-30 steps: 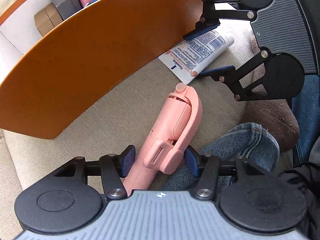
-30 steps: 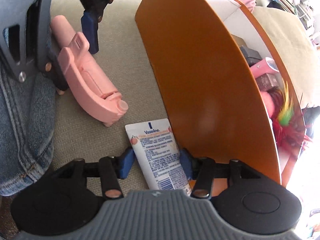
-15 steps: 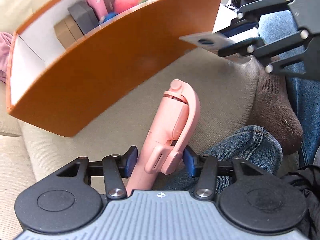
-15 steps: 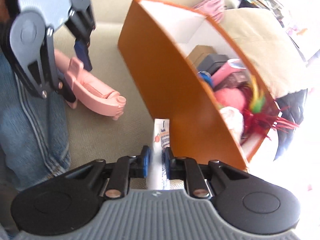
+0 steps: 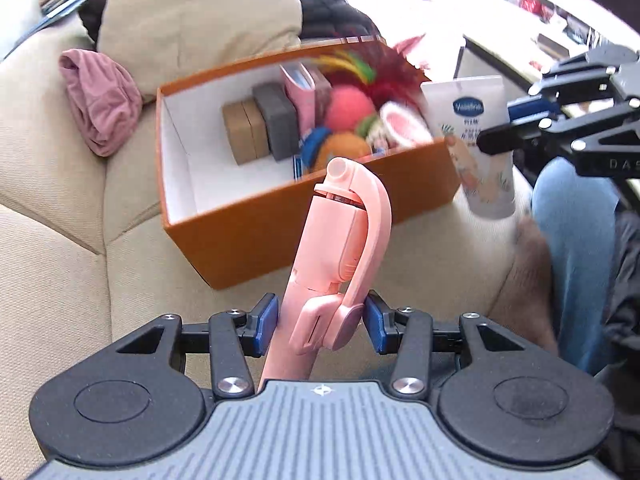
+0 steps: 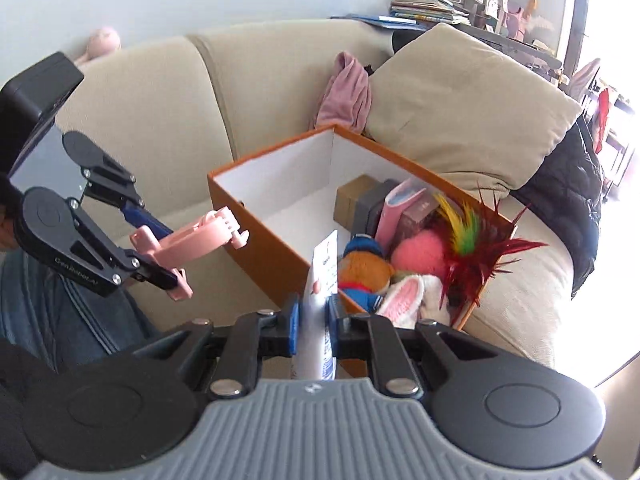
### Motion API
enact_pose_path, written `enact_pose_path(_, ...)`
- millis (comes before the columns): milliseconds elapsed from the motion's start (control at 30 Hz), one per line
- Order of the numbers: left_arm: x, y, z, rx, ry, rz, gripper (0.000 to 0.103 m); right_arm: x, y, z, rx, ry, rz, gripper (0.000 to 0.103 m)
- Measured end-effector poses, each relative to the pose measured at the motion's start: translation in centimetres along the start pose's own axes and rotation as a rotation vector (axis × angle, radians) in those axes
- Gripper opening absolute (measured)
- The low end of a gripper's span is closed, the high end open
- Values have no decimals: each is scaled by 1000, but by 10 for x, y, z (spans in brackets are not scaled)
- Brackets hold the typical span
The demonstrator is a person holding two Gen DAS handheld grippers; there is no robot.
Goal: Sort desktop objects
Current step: 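Lift the selfie stick with left gripper while right gripper lifts the Vaseline tube over the box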
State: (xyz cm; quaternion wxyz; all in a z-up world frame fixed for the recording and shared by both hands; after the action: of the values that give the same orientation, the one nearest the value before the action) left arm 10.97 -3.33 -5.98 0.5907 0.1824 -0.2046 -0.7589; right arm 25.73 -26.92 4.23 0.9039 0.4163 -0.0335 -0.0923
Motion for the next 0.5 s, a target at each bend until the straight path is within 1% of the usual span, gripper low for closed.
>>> enact_pose_path(133,-9,31,15,65,-13,54,53,8,32,15,79,40,-76,15)
enact_pose_path(233,-18,50,32,98,-20,99,53,16,53,13,123,45,-98,15)
enact_pose_path(367,-37,79,37,107,-27,190,53,23,73,-9,133,60,-136,15)
enact_pose_path(500,-57,111,19,88,-37,272,53,32,80,-35,120,51,-184,15)
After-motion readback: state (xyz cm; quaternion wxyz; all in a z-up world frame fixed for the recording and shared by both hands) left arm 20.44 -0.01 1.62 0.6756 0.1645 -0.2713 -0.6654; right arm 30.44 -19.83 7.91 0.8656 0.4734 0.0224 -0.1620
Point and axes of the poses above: each gripper's, at about its wrist camera, not at the fingertips, and z roughly against the way its jaws point, x to its right, y to its top, the point moved 6 cm from there along -z, roughly the way its jaws point
